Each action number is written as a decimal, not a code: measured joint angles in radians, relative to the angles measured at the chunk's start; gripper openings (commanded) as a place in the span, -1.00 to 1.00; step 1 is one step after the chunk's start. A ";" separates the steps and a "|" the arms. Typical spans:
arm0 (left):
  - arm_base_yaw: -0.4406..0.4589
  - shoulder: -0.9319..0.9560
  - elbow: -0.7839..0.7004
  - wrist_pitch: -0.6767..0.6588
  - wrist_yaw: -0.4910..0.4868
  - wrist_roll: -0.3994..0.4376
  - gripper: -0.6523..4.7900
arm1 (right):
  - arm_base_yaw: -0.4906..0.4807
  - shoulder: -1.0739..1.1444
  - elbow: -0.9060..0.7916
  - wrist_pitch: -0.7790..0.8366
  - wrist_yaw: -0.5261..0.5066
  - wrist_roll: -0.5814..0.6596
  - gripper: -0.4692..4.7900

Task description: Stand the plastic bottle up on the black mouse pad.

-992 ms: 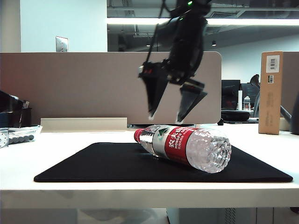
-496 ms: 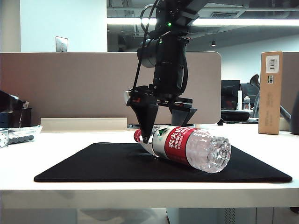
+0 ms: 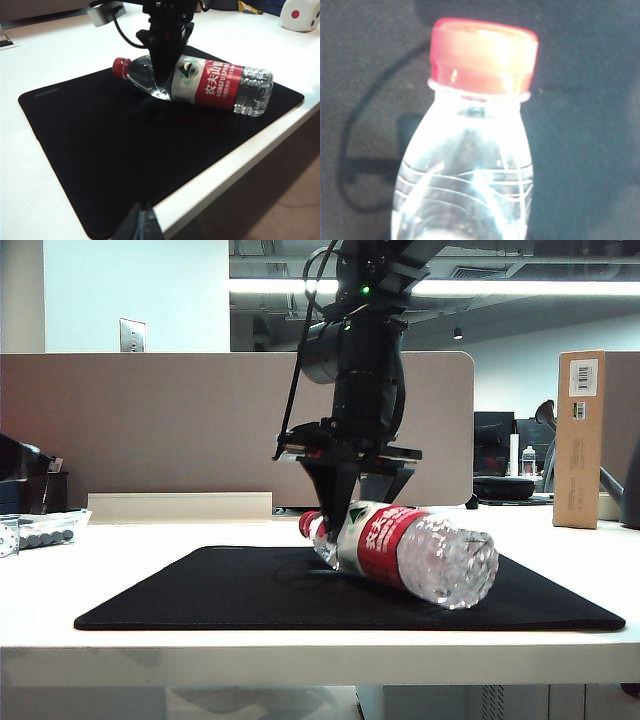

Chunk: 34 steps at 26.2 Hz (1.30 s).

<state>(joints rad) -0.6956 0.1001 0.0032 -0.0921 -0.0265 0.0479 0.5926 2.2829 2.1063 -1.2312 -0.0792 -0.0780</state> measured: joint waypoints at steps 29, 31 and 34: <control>0.298 -0.087 0.000 0.001 0.000 0.000 -0.77 | 0.014 -0.633 -1.014 1.622 0.059 0.255 -0.84; 0.298 -0.087 0.000 0.002 0.000 0.000 -0.77 | 0.018 -0.662 -1.139 1.811 0.134 0.273 -0.84; 0.298 -0.087 0.000 0.002 0.000 0.000 -0.77 | 0.014 -0.659 -1.271 2.035 0.198 0.276 -0.84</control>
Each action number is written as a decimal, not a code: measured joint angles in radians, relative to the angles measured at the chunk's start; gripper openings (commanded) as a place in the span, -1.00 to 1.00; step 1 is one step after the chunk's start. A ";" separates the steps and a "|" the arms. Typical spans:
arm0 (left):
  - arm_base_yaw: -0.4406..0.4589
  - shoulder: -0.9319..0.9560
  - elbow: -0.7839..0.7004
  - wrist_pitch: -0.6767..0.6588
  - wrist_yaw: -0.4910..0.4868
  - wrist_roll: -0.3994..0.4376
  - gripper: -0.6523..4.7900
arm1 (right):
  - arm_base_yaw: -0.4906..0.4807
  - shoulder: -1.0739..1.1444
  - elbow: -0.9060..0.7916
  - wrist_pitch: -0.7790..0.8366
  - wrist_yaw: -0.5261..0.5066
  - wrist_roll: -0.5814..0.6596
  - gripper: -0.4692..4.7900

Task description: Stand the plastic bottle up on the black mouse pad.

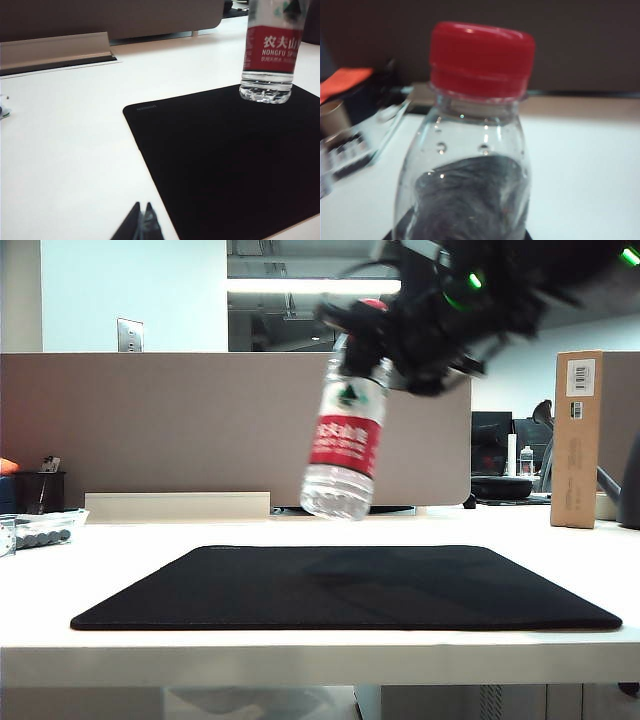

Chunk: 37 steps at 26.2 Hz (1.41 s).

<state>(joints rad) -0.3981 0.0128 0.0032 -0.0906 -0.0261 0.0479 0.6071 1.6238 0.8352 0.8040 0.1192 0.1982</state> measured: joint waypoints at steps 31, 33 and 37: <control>-0.001 0.006 0.000 -0.001 0.000 0.000 -0.77 | 0.040 0.219 -0.129 0.458 -0.007 -0.288 -0.23; -0.001 0.006 0.000 -0.001 0.000 0.000 -0.77 | 0.040 0.219 -0.128 0.456 -0.007 -0.288 -0.13; -0.001 0.006 0.000 -0.002 0.000 0.000 -0.77 | 0.040 0.219 -0.128 0.456 -0.010 -0.286 0.65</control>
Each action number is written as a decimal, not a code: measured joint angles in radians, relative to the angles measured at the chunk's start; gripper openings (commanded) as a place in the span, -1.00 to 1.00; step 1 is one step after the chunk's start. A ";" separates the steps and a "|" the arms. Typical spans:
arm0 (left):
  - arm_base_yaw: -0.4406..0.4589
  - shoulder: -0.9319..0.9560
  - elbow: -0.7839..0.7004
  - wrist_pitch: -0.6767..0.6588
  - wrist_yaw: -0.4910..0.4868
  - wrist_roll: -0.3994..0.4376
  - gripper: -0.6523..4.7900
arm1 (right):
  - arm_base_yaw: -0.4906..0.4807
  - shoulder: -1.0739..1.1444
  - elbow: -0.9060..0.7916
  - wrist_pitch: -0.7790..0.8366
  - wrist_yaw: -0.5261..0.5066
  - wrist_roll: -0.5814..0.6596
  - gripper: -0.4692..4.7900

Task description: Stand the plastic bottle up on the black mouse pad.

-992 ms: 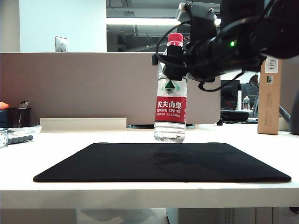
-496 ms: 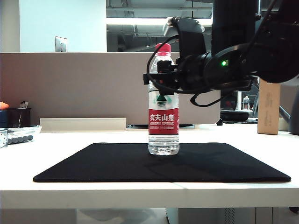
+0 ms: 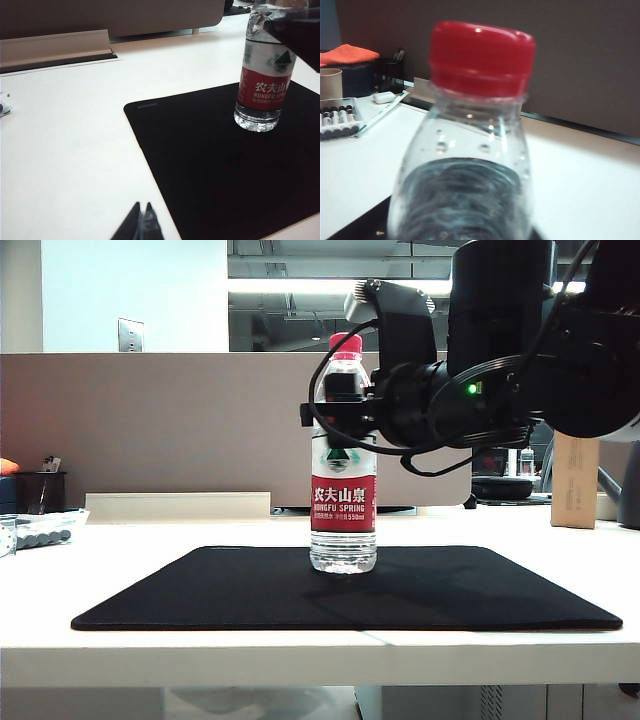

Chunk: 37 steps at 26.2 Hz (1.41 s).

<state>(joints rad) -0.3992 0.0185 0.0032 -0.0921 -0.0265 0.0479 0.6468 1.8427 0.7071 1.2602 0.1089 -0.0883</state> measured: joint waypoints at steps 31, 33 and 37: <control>0.459 -0.017 0.000 -0.002 0.002 0.000 -0.77 | 0.100 -0.690 0.008 -0.398 0.002 0.016 -0.84; 0.464 -0.017 0.000 -0.002 0.000 0.000 -0.77 | 0.109 -0.841 0.008 -0.587 0.004 0.016 -0.84; 0.460 -0.017 0.000 -0.002 0.000 0.000 -0.77 | 0.111 -1.003 0.007 -0.824 0.053 0.016 -0.84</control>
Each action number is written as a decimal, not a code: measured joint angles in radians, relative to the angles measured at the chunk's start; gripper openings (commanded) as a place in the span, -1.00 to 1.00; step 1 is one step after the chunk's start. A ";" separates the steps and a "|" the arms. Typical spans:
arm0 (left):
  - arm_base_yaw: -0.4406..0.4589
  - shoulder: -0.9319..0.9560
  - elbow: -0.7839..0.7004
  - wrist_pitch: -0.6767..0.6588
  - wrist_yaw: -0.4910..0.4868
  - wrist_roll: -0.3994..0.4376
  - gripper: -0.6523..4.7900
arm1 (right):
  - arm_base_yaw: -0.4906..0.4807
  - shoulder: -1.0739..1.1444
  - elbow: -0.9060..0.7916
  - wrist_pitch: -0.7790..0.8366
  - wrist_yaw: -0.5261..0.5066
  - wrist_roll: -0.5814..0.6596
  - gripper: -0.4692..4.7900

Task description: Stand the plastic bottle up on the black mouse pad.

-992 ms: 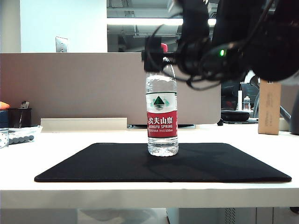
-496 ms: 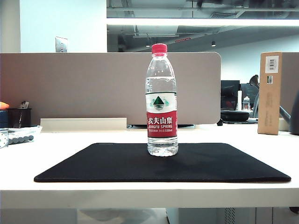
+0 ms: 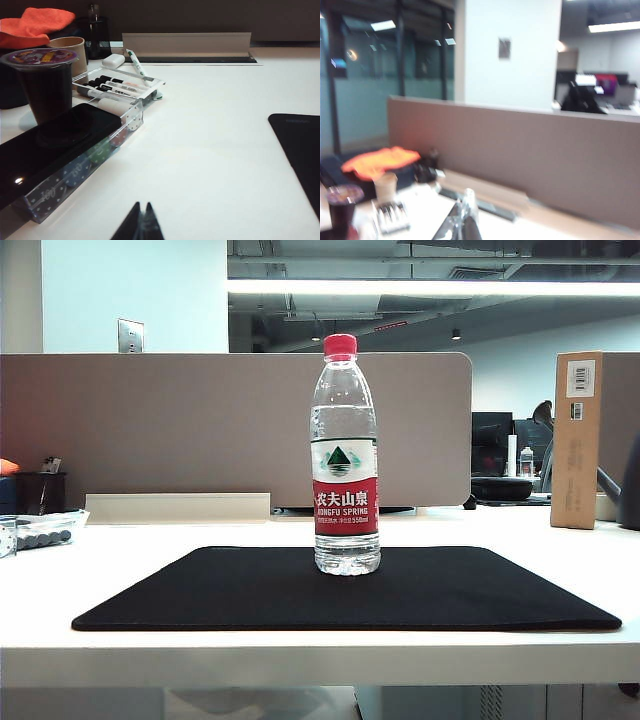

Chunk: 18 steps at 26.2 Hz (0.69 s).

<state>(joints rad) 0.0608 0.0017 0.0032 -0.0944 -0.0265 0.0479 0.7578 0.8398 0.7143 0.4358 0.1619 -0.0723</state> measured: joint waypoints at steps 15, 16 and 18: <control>-0.008 0.000 0.000 0.000 0.000 0.000 -0.77 | -0.001 -0.435 -0.185 -0.419 0.156 -0.004 -0.84; -0.017 0.000 0.000 0.000 0.000 0.000 -0.77 | -0.001 -0.453 -0.206 -0.419 0.157 -0.004 -0.84; -0.029 0.000 0.000 0.000 0.000 0.000 -0.77 | -0.001 -0.481 -0.229 -0.419 0.158 -0.004 -0.84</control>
<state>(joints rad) 0.0315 0.0017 0.0032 -0.0948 -0.0261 0.0479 0.7570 0.3592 0.4858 0.0170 0.3199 -0.0765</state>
